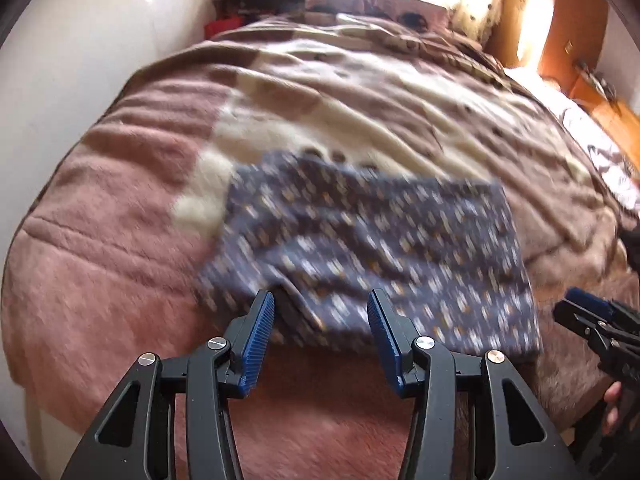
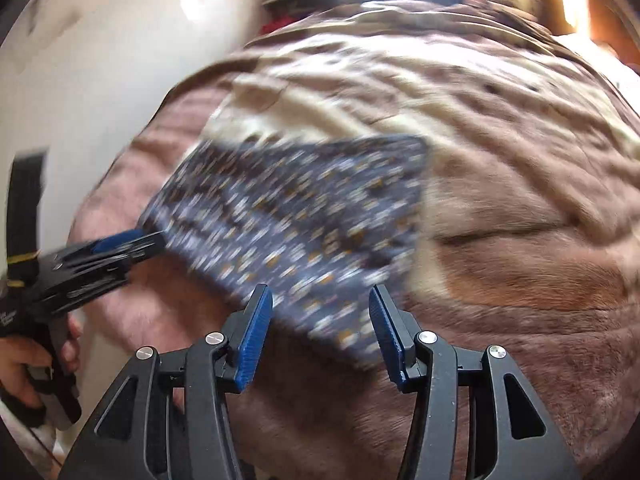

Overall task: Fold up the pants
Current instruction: 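Grasp the folded pants edge with the left gripper while the right gripper grasps too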

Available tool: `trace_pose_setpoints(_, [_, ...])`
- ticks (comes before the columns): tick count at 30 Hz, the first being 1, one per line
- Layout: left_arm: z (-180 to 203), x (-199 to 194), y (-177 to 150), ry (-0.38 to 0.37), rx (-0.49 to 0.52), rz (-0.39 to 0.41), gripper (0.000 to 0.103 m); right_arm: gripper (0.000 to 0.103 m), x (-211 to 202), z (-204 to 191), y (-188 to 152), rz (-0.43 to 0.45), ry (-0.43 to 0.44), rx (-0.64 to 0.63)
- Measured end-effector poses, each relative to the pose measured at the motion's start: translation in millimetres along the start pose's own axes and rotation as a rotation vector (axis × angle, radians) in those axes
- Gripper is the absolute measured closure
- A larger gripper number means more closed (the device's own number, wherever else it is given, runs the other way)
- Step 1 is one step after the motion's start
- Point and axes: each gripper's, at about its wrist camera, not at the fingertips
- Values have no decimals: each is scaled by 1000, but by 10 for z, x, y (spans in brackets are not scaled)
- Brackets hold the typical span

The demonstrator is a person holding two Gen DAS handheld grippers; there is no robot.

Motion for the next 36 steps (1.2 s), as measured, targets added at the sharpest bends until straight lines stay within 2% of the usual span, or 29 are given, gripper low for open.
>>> trace_pose_setpoints(2, [-126,130,158,6,-8,-23,55,50,1,189,105,4,-39,44])
trace_pose_setpoints(5, [-232,307,330,13,3,-41,55,49,101,411,221,-14,9,109])
trace_pose_setpoints(8, [-266,575,415,6,30,-119,55,49,261,555,315,-35,38,137])
trace_pose_setpoints(11, [-383,827,442,-78,-35,-203,55,48,392,647,370,-53,83,166])
trace_pose_setpoints(12, [-403,880,445,-79,-37,-212,55,48,430,673,386,-57,101,174])
trace_pose_setpoints(13, [-419,960,449,-111,-28,-230,54,48,485,707,402,-66,124,188])
trace_pose_setpoints(16, [-506,1163,445,-177,-68,-300,51,48,636,801,428,-100,135,214])
trace_pose_setpoints(17, [-520,1206,457,-178,-66,-312,49,48,675,827,435,-107,132,218])
trace_pose_setpoints(22, [-521,1353,494,-205,-46,-359,48,47,804,901,457,-116,178,248])
trace_pose_setpoints(24, [-592,1323,543,-168,-73,-329,46,47,821,908,457,-115,184,241])
trace_pose_setpoints(26, [-600,1274,564,-120,-30,-285,46,47,798,906,454,-103,177,229])
trace_pose_setpoints(30, [-536,1316,554,-90,9,-295,44,46,812,880,452,-116,166,196])
trace_pose_setpoints(33, [-510,1484,558,-175,-54,-382,43,46,829,870,466,-115,167,189])
trace_pose_setpoints(36, [-489,1538,580,-183,-57,-394,42,46,874,922,470,-122,193,209])
Point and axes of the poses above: each gripper's, at about its wrist camera, not at the fingertips, and x roughly the way its jaws point, z to its right, y to its top, and after that the axes turned 14 degrees about y, right-handed
